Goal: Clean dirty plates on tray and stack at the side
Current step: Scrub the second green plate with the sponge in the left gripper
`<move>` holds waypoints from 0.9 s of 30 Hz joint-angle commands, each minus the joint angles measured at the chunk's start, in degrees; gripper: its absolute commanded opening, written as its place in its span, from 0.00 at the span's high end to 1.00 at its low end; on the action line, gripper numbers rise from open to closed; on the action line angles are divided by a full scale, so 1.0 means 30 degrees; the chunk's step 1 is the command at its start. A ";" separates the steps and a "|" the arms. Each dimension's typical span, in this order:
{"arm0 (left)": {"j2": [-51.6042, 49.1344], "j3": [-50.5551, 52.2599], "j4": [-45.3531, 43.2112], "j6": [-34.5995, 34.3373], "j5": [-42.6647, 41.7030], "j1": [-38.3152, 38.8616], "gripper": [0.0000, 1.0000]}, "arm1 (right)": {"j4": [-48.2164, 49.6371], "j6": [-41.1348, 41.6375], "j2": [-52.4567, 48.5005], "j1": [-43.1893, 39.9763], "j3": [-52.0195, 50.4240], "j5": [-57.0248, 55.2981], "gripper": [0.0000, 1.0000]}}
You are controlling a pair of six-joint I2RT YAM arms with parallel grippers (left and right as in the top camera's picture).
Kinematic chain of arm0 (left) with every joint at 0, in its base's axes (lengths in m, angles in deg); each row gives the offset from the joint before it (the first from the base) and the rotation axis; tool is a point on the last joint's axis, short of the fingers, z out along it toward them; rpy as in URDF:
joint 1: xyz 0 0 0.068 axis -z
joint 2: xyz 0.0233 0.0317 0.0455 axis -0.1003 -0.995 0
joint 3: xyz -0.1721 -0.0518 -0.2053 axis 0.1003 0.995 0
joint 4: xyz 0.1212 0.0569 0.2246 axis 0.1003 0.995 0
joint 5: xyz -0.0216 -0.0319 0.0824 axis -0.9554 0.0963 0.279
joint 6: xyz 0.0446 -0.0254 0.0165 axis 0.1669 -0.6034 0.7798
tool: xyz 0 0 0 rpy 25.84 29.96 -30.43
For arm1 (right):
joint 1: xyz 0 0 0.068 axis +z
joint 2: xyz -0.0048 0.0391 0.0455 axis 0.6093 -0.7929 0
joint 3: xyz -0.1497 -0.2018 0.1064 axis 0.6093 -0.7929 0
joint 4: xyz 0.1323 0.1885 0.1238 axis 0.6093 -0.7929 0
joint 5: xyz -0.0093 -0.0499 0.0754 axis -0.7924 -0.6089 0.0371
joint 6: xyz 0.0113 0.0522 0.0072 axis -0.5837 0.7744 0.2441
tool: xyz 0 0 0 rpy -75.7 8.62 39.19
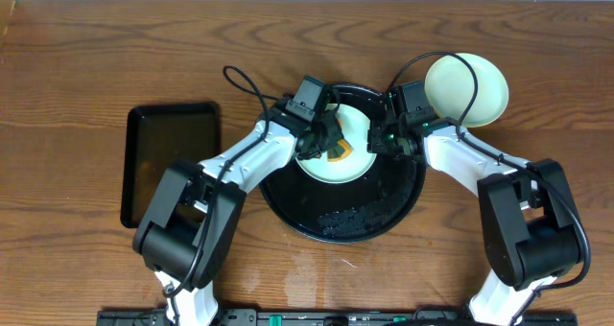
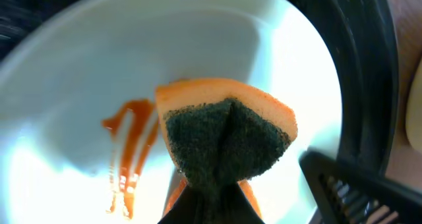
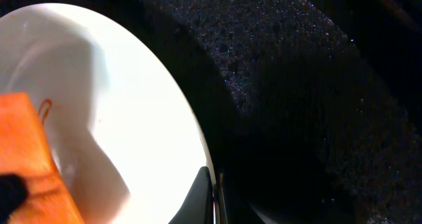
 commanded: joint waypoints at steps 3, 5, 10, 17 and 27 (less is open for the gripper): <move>-0.0321 -0.0095 0.0896 -0.1253 0.1494 -0.0437 0.92 | -0.0415 0.0248 -0.0685 0.0153 -0.0109 -0.0182 0.99; -0.0321 -0.0095 0.1501 -0.1304 0.2178 -0.0707 0.92 | -0.0466 0.0240 -0.0685 0.0146 -0.0109 -0.0204 0.99; -0.0270 -0.0124 0.2528 -0.0284 0.5187 -0.1304 0.92 | -0.0532 0.0240 -0.0685 0.0146 -0.0109 -0.0197 0.99; 0.1013 -0.1581 0.2178 0.1676 0.5945 -0.1268 0.92 | -0.0678 0.0240 -0.0685 0.0146 -0.0109 -0.0197 0.99; 0.1304 -0.1668 0.1311 0.1639 0.2484 -0.0911 0.92 | -0.0714 0.0248 -0.0685 0.0175 -0.0109 -0.0189 0.99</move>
